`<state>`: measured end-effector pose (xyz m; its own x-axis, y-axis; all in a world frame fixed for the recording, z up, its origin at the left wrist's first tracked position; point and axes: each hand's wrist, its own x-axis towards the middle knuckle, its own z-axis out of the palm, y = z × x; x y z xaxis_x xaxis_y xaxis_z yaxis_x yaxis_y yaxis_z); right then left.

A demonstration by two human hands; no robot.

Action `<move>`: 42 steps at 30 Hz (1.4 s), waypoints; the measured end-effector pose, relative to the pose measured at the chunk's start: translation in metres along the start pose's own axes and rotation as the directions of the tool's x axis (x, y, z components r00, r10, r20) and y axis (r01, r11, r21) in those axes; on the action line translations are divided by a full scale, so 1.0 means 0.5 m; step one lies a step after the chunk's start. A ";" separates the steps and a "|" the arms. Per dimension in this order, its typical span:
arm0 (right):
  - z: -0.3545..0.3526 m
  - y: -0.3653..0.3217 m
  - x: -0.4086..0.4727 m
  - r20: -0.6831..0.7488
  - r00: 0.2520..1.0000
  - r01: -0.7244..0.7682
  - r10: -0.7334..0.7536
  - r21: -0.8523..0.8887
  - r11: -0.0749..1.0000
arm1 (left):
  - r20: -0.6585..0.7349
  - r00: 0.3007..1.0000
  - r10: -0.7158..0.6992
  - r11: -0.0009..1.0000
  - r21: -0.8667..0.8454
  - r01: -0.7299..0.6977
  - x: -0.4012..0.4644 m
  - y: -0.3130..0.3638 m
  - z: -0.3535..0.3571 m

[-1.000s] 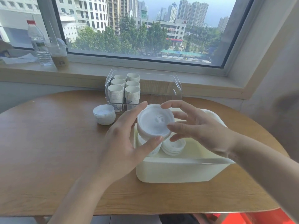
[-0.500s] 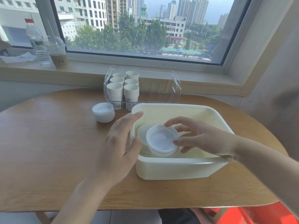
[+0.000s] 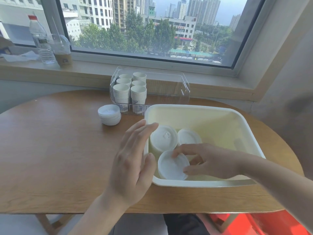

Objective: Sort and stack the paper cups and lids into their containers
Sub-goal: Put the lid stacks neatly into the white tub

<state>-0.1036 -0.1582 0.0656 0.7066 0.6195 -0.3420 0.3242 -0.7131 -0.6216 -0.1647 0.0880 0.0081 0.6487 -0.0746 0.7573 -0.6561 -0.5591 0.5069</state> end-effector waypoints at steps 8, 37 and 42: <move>0.011 -0.006 0.019 -0.029 0.999 -0.045 0.040 -0.195 0.980 | -0.021 1.000 0.021 1.000 0.010 -0.021 -0.001 -0.002 0.004; -0.035 0.032 0.060 -0.286 0.953 -0.200 0.104 -0.332 0.922 | -0.028 0.999 -0.040 0.999 -0.026 0.039 0.007 -0.018 0.013; -0.045 0.018 0.065 -0.273 0.955 -0.210 0.113 -0.357 0.910 | -0.040 0.997 -0.073 0.997 -0.028 0.072 0.007 -0.022 0.018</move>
<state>-0.0637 -0.1520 0.0648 0.8835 0.4215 -0.2046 0.3715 -0.8963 -0.2422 -0.1518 0.0866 0.0016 0.6793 -0.0008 0.7339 -0.6179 -0.5400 0.5714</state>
